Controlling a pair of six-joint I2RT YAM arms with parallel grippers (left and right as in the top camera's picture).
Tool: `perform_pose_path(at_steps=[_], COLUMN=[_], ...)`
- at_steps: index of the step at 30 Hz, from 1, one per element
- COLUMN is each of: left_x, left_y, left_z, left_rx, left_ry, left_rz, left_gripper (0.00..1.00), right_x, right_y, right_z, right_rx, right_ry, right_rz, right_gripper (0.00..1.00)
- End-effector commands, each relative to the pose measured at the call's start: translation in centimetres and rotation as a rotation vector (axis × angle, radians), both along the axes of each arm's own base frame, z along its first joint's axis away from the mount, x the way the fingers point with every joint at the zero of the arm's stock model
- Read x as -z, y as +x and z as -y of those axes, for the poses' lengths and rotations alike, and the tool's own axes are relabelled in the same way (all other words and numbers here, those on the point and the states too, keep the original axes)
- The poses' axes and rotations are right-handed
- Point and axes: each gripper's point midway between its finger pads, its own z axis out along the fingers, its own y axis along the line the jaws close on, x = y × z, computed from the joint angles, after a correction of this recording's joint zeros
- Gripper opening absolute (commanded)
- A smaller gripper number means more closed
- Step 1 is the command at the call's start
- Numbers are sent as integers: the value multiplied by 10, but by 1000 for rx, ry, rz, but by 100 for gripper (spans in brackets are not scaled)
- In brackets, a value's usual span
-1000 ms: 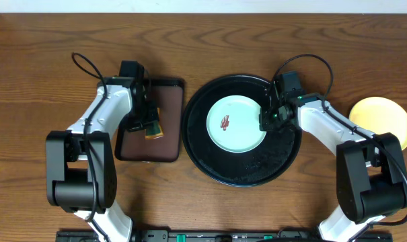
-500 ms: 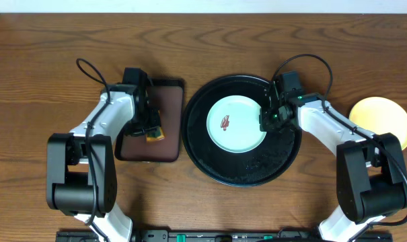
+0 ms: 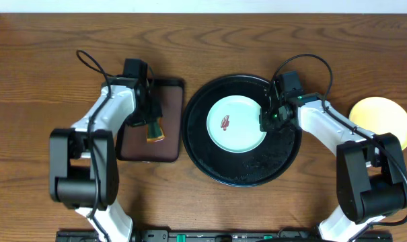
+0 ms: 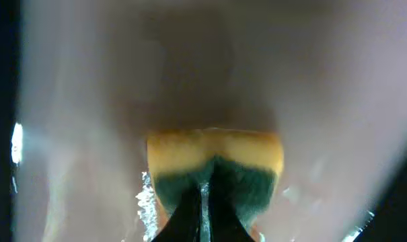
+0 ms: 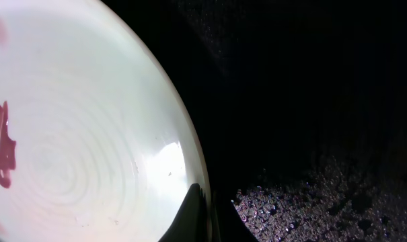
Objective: Clean dirty plates on tray and stack at the side
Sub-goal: 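Dip the sponge in the tray water with the left gripper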
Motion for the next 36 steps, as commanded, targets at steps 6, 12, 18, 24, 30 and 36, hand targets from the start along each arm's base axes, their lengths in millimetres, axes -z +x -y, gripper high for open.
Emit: perform_pose_path(at_steps=[6, 12, 18, 24, 30, 36], left_x=[-11, -60, -40, 1, 18, -33], left_y=[-7, -5, -20, -39, -40, -22], left_z=[-1, 0, 9, 14, 9, 12], left_rx=[2, -15, -62, -98, -68, 37], left_ry=[6, 1, 1, 24, 56, 56], left_rz=[-58, -16, -80, -165, -191, -165], left_gripper=[13, 38, 39, 28, 7, 9], right_x=[6, 6, 6, 6, 6, 6], right_y=[-4, -4, -4, -4, -5, -5], right_z=[16, 16, 16, 16, 15, 14], right_rx=[8, 8, 8, 8, 20, 27], right_ry=[-67, -67, -67, -67, -53, -48], right_rz=[-11, -11, -11, -12, -18, -18], right_gripper=[1, 1, 1, 1, 1, 1])
